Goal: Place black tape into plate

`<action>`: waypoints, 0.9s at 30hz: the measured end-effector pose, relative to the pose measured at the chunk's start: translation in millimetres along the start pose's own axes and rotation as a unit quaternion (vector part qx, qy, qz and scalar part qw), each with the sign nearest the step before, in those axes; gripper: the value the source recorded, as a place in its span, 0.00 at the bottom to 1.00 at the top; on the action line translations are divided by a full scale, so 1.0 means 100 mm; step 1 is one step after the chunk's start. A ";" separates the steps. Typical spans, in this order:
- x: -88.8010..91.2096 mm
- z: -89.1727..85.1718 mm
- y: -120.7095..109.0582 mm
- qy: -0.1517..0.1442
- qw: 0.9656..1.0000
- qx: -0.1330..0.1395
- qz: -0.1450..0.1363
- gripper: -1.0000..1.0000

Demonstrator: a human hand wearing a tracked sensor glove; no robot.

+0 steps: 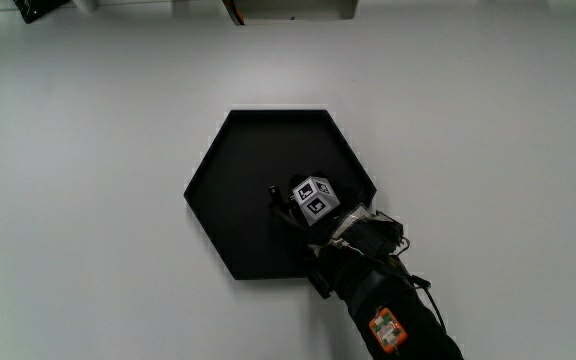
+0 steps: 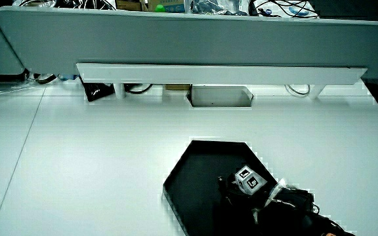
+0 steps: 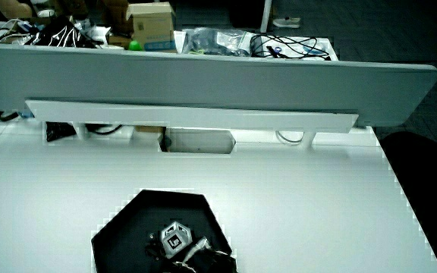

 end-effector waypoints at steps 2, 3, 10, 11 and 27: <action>-0.05 -0.05 0.08 -0.015 1.000 -0.019 0.002 0.50; -0.08 -0.13 0.14 -0.021 0.999 -0.038 0.007 0.50; -0.18 -0.40 0.31 -0.061 0.992 -0.108 0.004 0.50; -0.19 -0.40 0.31 -0.059 0.992 -0.114 0.004 0.50; -0.28 -0.80 0.40 -0.054 0.976 -0.213 0.008 0.20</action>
